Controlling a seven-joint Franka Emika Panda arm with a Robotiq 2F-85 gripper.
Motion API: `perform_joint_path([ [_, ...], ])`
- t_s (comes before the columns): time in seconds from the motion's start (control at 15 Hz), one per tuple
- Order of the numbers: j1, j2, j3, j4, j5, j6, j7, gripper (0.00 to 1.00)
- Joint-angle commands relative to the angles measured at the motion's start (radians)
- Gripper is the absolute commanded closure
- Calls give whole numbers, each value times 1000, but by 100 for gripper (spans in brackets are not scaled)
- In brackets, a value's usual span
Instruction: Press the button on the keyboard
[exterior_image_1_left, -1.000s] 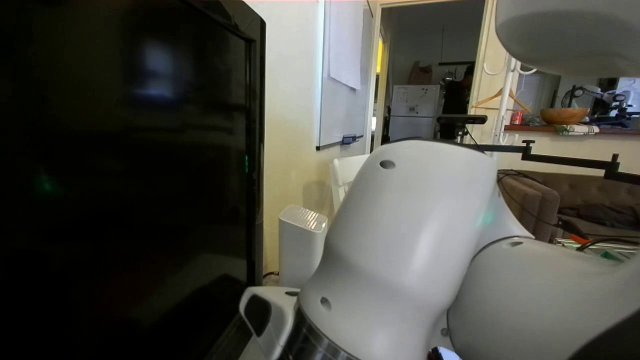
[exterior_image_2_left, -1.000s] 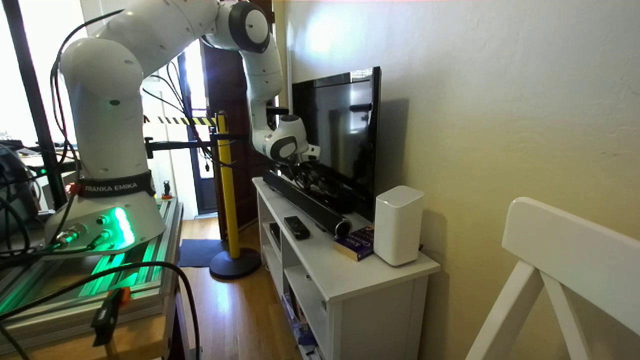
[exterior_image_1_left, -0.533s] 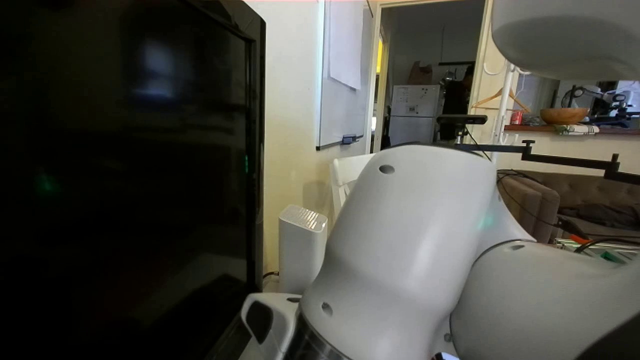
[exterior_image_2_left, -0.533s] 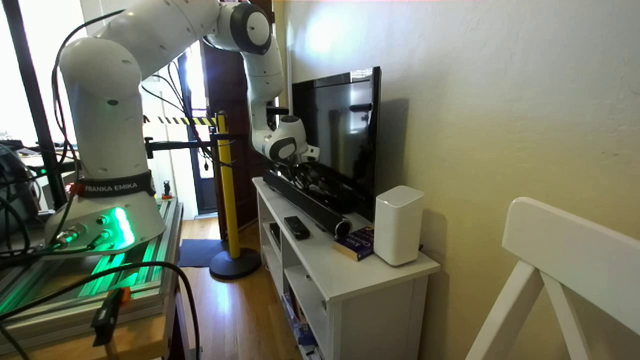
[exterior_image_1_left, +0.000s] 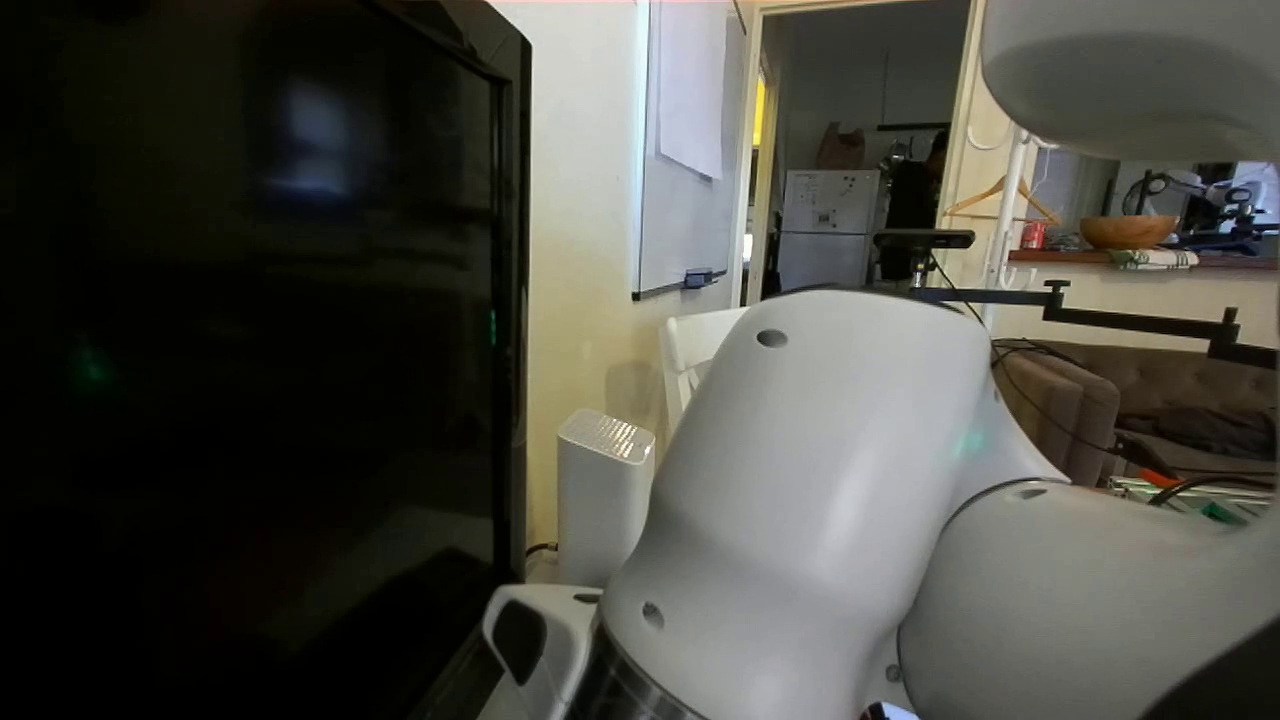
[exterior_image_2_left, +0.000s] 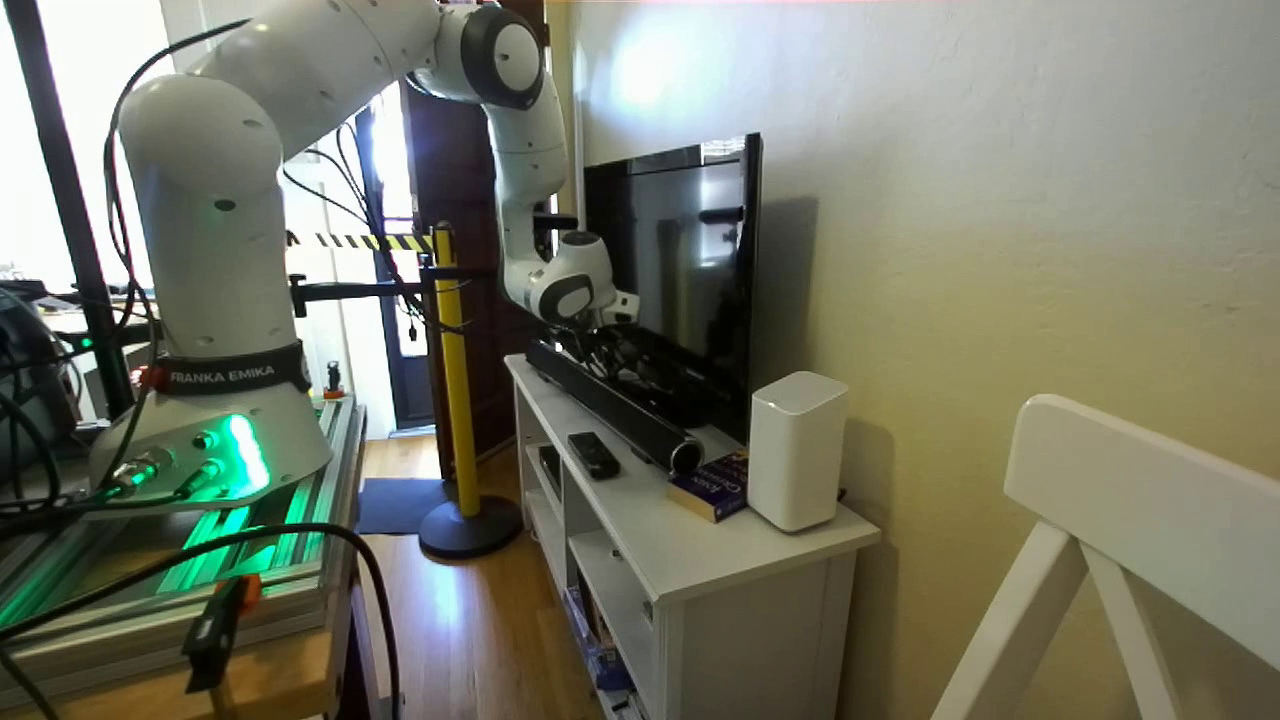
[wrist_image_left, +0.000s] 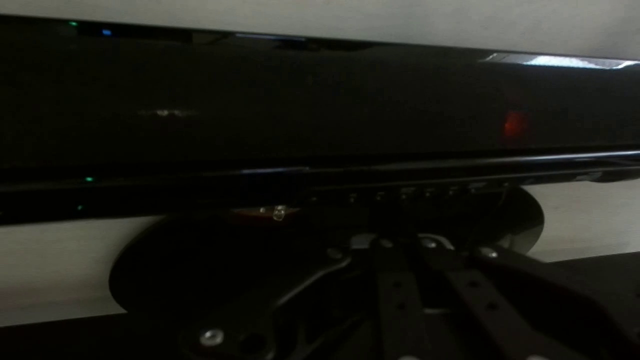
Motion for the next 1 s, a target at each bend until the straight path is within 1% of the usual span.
perform_joint_path([
  [0.0, 11, 9, -14, 4, -1, 9, 17, 100],
  [0.27, 7, 10, -13, 2, -2, 9, 17, 100],
  [0.6, -23, 23, 22, 11, -16, -4, 6, 100],
  [0.73, -58, 40, 58, 17, -24, -12, 1, 100],
  [0.93, -172, 92, 172, 30, -45, -42, -15, 100],
])
